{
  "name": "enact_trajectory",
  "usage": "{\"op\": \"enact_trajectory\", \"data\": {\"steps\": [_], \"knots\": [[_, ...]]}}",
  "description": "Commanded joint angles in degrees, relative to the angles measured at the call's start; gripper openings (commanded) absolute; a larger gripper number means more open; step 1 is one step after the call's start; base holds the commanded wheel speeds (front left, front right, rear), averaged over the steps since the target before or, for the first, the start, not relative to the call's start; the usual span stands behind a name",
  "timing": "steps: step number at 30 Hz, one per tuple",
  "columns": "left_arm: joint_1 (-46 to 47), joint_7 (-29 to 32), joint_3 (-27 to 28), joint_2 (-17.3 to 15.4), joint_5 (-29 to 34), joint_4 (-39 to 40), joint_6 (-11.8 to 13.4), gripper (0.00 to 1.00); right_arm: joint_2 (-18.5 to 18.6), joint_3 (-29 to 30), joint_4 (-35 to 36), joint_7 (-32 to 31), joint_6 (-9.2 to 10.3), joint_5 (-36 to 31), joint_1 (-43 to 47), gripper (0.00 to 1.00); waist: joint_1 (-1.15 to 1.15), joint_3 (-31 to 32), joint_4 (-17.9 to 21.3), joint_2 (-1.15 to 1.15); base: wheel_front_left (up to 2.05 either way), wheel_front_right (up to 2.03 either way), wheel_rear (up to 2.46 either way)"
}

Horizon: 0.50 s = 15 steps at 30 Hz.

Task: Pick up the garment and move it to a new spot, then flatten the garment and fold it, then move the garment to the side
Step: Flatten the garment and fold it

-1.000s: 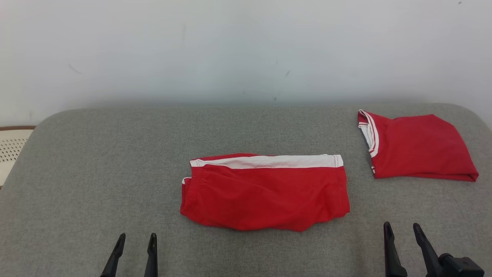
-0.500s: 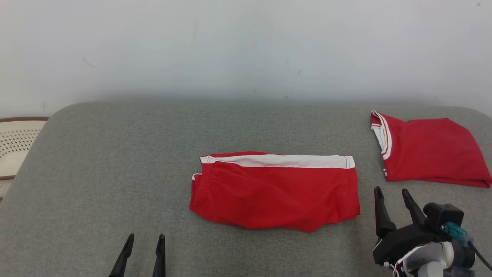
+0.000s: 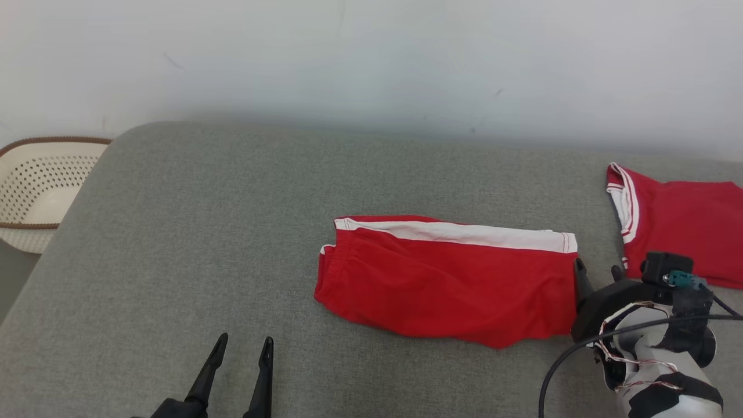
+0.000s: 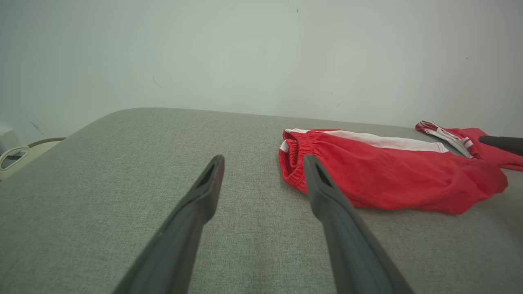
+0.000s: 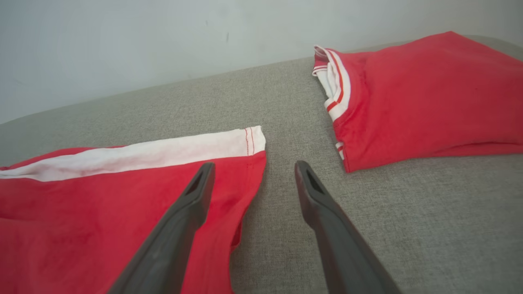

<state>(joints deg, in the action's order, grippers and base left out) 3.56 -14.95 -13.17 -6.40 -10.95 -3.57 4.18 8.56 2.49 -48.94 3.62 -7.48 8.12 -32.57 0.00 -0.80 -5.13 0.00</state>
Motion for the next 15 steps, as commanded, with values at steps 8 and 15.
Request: {"op": "enact_trajectory", "data": {"steps": [8, 15], "knots": [[3.14, -0.35, -0.81, 0.68, 0.97, -0.82, -0.70, 1.00, 1.34, 0.40, -13.90, 0.72, -0.03, 0.98, -8.24, 1.00, 0.00, -4.08, -3.23, 0.00, 0.00, 0.00, 0.00], [4.31, -0.35, -0.64, 1.01, 1.23, -1.08, -0.63, 1.00, 1.19, 0.43, -20.85, 0.78, -0.03, 1.62, -10.38, 1.00, 0.00, -4.66, -3.66, 0.00, 0.00, 0.00, 0.00]]}}
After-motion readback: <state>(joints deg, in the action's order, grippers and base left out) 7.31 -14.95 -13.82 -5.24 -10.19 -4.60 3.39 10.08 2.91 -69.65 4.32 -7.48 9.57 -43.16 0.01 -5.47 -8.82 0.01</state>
